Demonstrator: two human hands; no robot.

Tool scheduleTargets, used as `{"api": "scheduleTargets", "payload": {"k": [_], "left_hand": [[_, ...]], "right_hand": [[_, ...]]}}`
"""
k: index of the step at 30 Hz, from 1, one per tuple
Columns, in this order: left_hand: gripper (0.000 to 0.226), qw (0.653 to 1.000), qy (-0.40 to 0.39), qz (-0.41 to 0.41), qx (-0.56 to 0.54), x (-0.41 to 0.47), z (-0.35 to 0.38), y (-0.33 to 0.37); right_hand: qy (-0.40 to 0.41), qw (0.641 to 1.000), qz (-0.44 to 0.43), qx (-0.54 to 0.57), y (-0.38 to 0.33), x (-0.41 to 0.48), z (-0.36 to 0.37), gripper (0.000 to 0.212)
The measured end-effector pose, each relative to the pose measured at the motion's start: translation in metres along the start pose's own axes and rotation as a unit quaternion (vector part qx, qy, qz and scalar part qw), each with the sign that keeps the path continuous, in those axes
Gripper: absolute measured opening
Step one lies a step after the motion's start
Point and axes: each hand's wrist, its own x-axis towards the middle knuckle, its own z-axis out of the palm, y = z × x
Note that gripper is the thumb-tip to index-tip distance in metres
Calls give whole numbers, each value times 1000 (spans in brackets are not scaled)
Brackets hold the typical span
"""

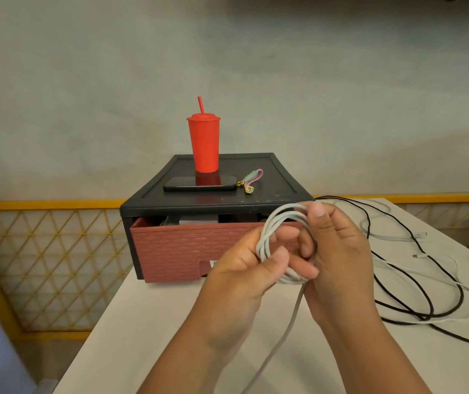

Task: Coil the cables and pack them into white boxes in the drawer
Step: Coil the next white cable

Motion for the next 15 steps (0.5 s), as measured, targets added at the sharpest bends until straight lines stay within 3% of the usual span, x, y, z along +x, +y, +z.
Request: {"api": "scheduleTargets", "payload": {"k": [3,5,9,15], "left_hand": [[21,998,-30,-48,-16,-2,-8,5],[27,997,-9,-82,1,-1,-12,8],[26,995,51,-72,34,0,-19,12],[22,967,27,-89,-236,-1,-9,11]], "right_hand": [[-11,999,-18,-38,-1,-1,-1,16],[-32,996,-33,-73,-4,-2,-1,17],[-65,986,-75,-133,-6,-4,3,18],[-52,995,-27,-83,-3,-7,6,23]]}}
